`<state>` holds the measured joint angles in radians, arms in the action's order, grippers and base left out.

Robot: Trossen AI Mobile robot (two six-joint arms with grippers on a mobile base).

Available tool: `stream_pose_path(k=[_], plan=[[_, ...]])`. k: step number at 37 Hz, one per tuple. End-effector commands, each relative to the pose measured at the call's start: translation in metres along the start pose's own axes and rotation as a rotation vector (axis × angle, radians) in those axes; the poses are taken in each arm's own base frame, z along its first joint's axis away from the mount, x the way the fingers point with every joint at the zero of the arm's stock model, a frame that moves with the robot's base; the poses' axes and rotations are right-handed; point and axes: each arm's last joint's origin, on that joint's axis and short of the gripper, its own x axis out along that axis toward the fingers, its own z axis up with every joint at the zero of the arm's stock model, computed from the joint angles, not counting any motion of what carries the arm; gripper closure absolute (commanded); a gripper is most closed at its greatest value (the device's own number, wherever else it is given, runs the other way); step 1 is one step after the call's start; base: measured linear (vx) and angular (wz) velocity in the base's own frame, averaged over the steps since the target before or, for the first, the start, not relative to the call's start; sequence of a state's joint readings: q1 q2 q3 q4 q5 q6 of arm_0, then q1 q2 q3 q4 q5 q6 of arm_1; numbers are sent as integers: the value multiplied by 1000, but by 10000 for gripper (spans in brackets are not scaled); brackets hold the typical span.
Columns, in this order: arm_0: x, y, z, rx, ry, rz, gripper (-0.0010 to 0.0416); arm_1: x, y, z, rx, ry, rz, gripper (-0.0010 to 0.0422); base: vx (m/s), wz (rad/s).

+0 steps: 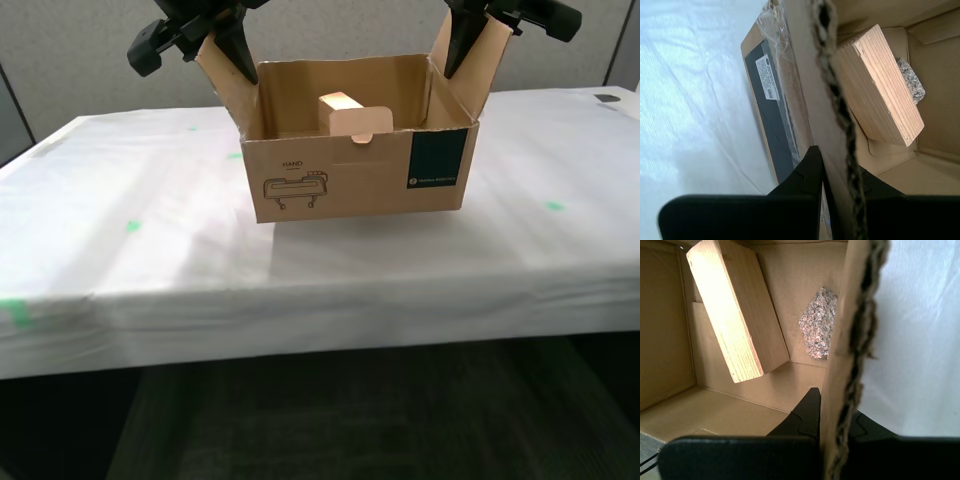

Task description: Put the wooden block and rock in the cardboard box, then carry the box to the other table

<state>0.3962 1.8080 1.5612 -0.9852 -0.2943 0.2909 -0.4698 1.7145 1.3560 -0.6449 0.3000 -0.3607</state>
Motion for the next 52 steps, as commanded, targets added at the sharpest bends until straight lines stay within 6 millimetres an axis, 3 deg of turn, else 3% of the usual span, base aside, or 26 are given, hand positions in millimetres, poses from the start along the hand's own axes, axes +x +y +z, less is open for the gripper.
stream_pose_path(k=[1,52], plan=[[0,3,1,-13,-5,31,406,0,-2,1,39,-1,-34,413,143,7],[-1,7,-10,51,73,11,406,-2,-2,-3,113,52,-19,413,136,42]])
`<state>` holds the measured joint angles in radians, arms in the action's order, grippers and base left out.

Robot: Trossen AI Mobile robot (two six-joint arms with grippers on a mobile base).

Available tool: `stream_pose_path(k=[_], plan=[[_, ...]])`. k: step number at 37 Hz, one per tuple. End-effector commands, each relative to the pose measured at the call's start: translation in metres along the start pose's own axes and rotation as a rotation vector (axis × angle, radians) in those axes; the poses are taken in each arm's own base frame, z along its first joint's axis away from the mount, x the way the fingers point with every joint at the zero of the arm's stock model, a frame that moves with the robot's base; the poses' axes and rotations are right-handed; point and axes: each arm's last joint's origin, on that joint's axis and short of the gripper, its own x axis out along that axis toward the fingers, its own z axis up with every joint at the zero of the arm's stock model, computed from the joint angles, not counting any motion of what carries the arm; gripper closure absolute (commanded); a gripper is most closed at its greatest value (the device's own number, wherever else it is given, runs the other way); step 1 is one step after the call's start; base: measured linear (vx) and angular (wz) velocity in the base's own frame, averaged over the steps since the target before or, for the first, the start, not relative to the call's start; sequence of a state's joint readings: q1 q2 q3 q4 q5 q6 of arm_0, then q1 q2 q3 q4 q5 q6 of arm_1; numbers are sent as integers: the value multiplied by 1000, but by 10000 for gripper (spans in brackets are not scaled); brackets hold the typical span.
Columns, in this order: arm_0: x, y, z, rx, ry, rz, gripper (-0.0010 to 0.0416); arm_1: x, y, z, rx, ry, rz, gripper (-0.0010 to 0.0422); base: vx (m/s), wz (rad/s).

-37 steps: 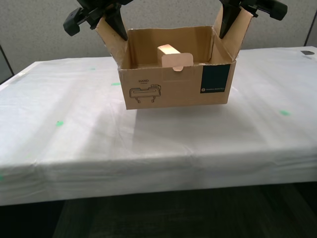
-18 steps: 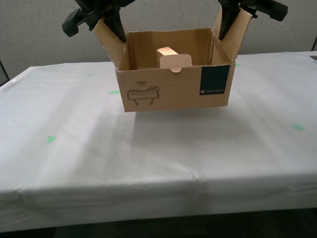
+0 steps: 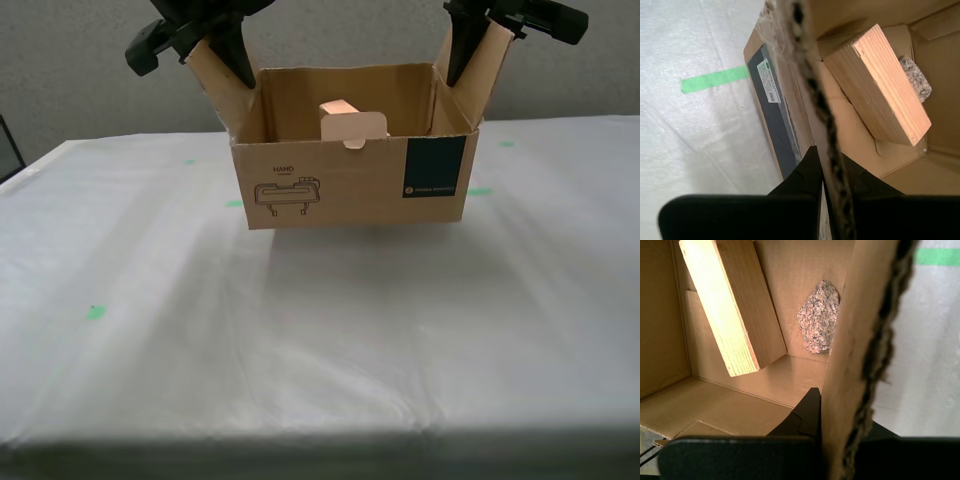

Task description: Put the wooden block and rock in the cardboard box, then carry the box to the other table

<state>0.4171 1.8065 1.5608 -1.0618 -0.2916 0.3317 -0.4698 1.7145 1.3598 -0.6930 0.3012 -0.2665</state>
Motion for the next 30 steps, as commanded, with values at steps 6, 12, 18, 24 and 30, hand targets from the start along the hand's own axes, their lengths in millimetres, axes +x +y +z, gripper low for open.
stream_pose_path(k=[6,12,18,24,30], plan=[[-6,3,-1,28,-11,35,406,-5,-5,4,63,0,-33,413,57,85],[-13,5,-2,37,-33,43,406,-12,-9,11,73,-31,-39,413,12,22],[-26,11,4,23,-81,61,406,-16,-12,20,82,-59,-47,413,0,0],[-45,19,11,22,-142,71,406,-12,-14,29,80,-47,-54,413,0,0],[-57,16,16,50,-198,4,406,-6,-16,41,86,-51,-56,413,0,0]])
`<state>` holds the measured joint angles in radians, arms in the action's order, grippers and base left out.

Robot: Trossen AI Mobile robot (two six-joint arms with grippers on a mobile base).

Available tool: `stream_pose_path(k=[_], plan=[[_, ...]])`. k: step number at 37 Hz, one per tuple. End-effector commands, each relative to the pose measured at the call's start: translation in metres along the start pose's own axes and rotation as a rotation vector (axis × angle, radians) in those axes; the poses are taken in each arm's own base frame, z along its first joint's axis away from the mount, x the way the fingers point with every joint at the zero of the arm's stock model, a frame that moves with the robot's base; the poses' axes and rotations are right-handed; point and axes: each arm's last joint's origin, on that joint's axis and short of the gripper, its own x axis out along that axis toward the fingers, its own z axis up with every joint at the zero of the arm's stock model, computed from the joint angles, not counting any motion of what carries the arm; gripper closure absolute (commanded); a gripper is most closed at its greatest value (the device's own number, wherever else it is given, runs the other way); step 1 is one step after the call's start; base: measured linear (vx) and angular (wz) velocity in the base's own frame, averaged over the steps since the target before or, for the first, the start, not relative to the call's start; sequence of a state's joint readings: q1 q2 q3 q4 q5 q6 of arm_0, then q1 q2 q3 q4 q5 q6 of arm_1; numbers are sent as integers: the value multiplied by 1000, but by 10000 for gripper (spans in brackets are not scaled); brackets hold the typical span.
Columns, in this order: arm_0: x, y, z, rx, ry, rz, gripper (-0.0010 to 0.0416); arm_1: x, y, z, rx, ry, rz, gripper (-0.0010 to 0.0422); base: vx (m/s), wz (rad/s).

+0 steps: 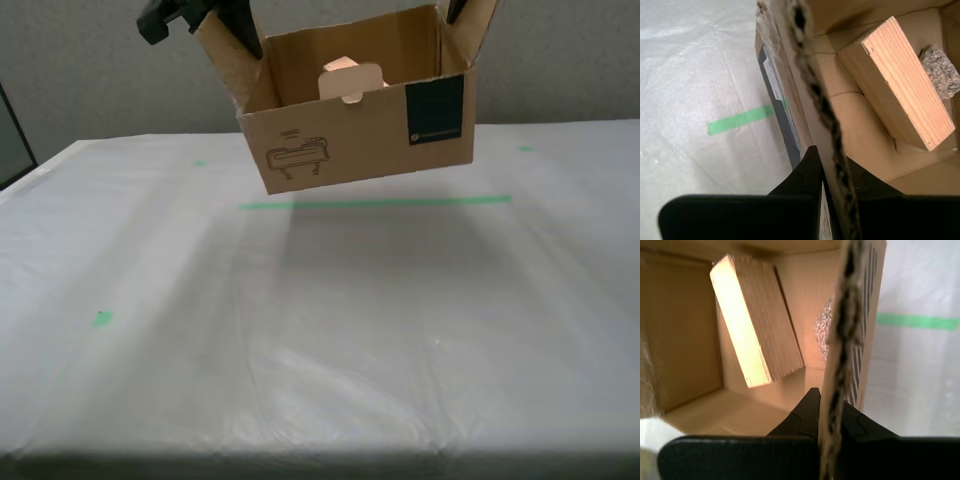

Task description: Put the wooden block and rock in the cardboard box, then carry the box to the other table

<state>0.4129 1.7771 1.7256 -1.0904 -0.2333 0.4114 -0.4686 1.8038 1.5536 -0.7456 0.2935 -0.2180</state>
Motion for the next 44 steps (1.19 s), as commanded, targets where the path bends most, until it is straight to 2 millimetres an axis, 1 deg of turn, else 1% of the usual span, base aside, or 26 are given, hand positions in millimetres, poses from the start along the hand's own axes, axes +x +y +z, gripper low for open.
stream_pose_path(k=[1,6,11,16,22,25,33,37,44], plan=[[-6,-3,5,17,-30,-1,406,1,-5,8,26,-3,-53,413,0,0],[-10,-19,12,69,-47,-14,406,3,-6,17,30,-8,-53,413,0,0],[-8,-38,14,127,-44,-37,406,13,-4,24,37,23,-45,413,0,0],[-3,-47,13,149,-29,-52,406,24,-2,25,47,66,-37,413,-2,-79],[3,-50,11,148,-20,-55,406,25,1,26,49,47,-3,413,-1,-87],[12,-51,15,147,-26,-51,406,25,2,26,48,43,15,413,0,0],[41,-58,23,163,35,-69,406,26,4,26,49,35,32,413,0,0],[50,-59,28,165,50,-74,406,27,5,26,49,34,32,413,0,-27],[51,-60,30,163,45,-74,406,34,8,21,43,37,33,413,0,-34]])
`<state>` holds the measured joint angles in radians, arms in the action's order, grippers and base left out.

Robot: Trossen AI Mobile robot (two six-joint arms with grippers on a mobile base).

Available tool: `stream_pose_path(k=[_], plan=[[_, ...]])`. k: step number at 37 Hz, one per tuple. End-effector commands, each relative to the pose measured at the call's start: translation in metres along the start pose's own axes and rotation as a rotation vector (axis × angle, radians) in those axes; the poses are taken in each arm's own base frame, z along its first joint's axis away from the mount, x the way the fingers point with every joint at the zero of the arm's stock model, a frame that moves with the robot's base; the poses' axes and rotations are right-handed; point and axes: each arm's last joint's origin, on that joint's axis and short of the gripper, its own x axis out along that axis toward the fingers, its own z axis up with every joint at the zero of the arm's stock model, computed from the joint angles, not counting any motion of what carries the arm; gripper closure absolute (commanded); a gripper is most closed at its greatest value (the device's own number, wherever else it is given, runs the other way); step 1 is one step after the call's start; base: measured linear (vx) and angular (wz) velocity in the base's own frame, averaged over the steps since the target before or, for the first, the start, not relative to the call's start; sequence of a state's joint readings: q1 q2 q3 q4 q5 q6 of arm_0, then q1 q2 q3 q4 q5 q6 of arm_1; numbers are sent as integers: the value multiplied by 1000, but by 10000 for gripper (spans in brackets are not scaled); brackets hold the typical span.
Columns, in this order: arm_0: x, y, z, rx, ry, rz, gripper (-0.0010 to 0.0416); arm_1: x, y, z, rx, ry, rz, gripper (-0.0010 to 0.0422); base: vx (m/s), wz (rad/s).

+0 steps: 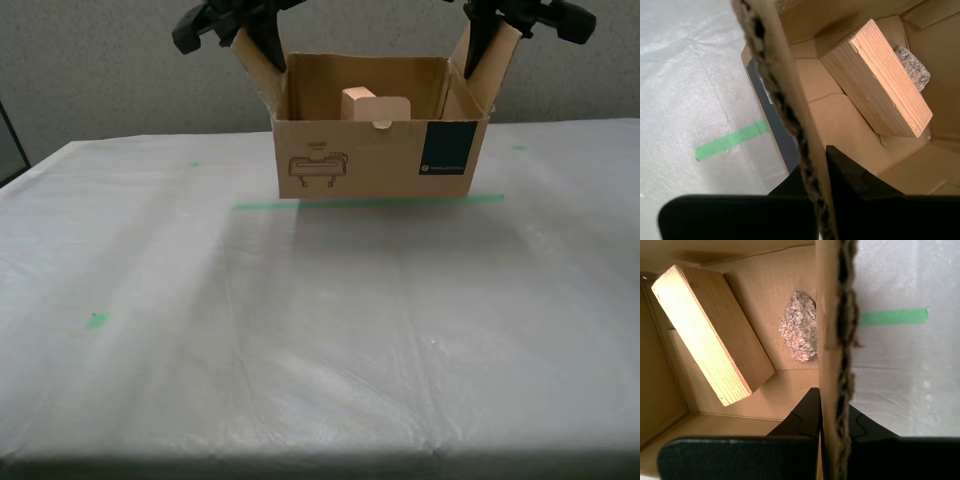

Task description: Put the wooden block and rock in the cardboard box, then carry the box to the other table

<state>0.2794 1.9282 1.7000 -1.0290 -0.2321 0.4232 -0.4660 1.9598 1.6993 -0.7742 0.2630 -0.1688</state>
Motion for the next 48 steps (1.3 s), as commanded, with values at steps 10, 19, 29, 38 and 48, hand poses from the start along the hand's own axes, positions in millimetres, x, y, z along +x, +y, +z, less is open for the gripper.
stream_pose_path(k=[10,19,29,38,48], plan=[[-3,-5,4,14,-22,6,406,3,2,0,12,-19,-9,413,0,0],[-4,-9,8,23,-42,8,406,23,7,4,-10,2,-5,413,0,0],[-4,-8,11,16,-80,22,406,40,12,3,-28,33,2,413,0,0],[25,-13,19,28,-29,5,406,42,14,3,-38,36,4,413,0,0],[46,-18,20,34,23,-18,406,49,19,1,-39,40,61,413,0,0]])
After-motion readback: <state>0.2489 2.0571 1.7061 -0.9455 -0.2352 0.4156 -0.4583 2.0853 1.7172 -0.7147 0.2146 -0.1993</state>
